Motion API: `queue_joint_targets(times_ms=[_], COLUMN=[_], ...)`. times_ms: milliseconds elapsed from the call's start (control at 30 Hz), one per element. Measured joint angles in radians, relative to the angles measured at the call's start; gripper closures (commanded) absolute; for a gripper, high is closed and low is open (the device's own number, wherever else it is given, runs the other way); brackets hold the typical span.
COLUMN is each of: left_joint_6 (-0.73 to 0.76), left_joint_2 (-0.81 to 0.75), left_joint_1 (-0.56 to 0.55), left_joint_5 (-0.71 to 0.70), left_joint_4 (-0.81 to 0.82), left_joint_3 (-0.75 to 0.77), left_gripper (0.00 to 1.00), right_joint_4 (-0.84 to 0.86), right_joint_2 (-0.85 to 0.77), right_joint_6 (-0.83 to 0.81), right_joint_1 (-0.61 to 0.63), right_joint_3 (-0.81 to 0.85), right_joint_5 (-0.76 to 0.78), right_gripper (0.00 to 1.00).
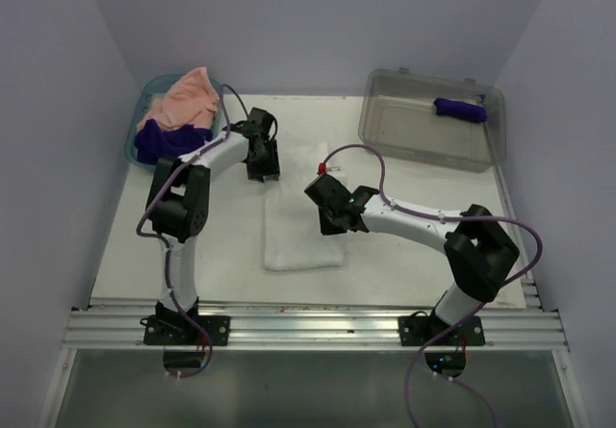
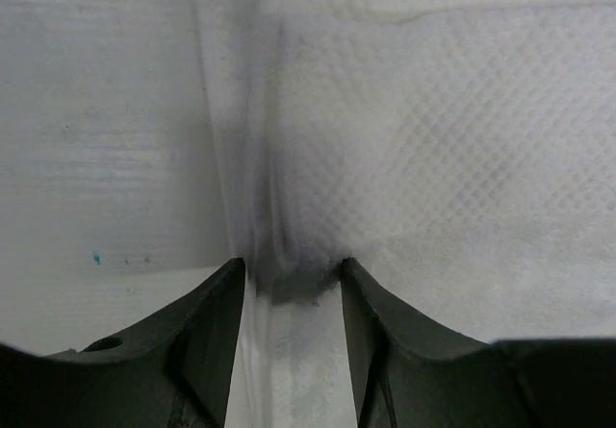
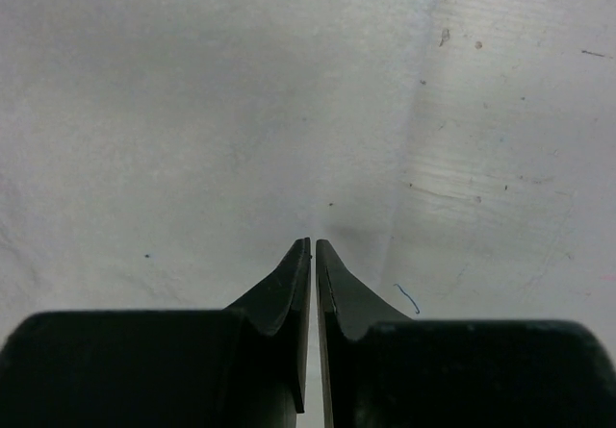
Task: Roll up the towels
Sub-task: Fold the towel, then roll the towel
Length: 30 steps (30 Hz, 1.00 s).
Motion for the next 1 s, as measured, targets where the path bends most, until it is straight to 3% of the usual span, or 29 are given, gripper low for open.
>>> queue_joint_targets(times_ms=[167,400,533,767,1000], left_joint_6=[0.023,-0.001,-0.069,-0.167,-0.182], left_joint_2=[-0.107,-0.609,-0.782,-0.769,-0.674], left_joint_1=[-0.010,-0.045,-0.126,-0.212,-0.212], left_joint_5=[-0.053,0.001,0.110,0.198,0.180], left_joint_4=[-0.050,-0.024,0.038,0.127,0.149], left_joint_3=[-0.031,-0.271,-0.498,-0.804,-0.837], left_gripper=[0.37,0.42,0.44,0.46,0.47], right_joint_4=[0.002,0.003,0.019,0.112,0.138], right_joint_2=[-0.037,-0.226,-0.260,-0.173,-0.156], right_joint_6=[0.013,0.052,0.074,0.109,0.121], right_joint_1=[0.003,0.042,0.086,0.095,0.108], right_joint_3=[-0.029,-0.108,-0.140,-0.269,-0.299], right_joint_5=[-0.009,-0.020,-0.029,-0.069,-0.066], right_gripper=[0.87,0.85,0.85,0.86,0.84])
